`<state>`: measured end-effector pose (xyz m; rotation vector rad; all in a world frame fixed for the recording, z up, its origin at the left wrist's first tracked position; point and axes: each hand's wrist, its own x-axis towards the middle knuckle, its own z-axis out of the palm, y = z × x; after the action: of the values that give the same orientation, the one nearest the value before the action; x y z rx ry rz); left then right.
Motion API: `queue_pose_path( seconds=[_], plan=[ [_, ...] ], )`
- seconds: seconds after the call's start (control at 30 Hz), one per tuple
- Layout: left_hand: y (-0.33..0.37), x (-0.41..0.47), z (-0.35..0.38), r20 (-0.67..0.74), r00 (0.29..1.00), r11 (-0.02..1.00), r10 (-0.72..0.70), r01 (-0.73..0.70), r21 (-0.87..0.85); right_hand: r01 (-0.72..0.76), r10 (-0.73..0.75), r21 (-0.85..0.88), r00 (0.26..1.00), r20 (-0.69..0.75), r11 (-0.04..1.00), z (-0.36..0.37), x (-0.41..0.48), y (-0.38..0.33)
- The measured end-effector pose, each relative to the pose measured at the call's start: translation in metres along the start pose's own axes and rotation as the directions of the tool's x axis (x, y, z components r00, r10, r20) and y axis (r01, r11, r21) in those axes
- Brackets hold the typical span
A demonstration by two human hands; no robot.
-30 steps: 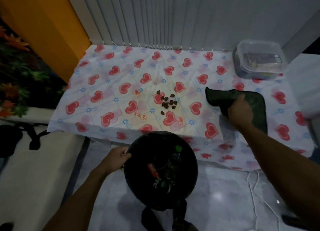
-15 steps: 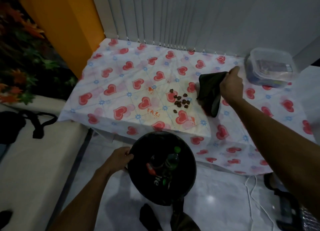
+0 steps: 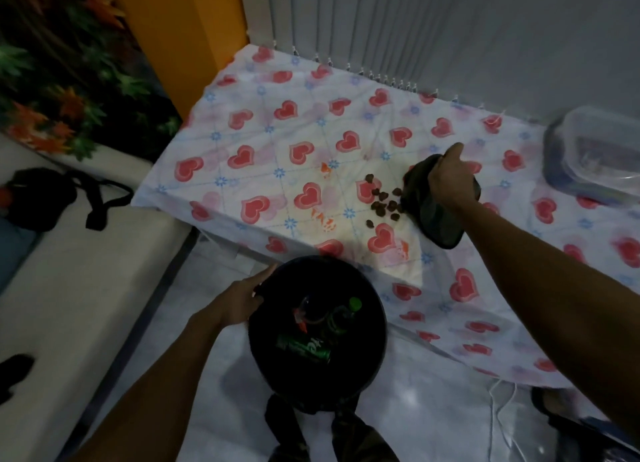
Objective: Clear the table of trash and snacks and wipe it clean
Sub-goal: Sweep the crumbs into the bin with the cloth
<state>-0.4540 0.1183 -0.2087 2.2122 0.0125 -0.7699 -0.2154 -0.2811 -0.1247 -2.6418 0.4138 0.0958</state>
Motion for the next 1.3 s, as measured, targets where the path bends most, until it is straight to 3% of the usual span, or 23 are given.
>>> queue_pose_path(
  seconds=[0.43,0.53,0.67,0.9,1.1,1.3],
  plan=[
    [-0.002,0.022,-0.013,0.094,0.993,0.987,-0.067,0.080,-0.141,0.161,-0.201,0.298,0.974,0.106,0.941,0.048,0.016,-0.016],
    [-0.003,0.026,-0.013,0.114,0.993,0.987,-0.044,0.061,-0.151,0.210,-0.257,0.203,0.936,0.241,0.956,0.063,0.016,-0.013],
    [-0.002,0.029,-0.013,0.111,0.993,0.984,-0.047,0.065,-0.168,0.286,-0.268,-0.034,0.928,0.260,0.958,0.083,0.016,-0.010],
    [-0.002,0.037,-0.010,0.137,0.988,0.989,-0.068,0.085,-0.122,0.397,-0.392,0.038,0.883,0.259,0.917,0.088,0.005,-0.023],
    [0.004,0.036,-0.012,0.134,0.990,0.985,-0.044,0.066,-0.162,0.472,-0.447,-0.009,0.840,0.306,0.881,0.091,-0.019,-0.021],
    [0.003,0.035,-0.011,0.141,0.989,0.989,-0.032,0.052,-0.140,0.526,-0.506,-0.027,0.831,0.230,0.850,0.096,-0.055,-0.020]
  ],
)
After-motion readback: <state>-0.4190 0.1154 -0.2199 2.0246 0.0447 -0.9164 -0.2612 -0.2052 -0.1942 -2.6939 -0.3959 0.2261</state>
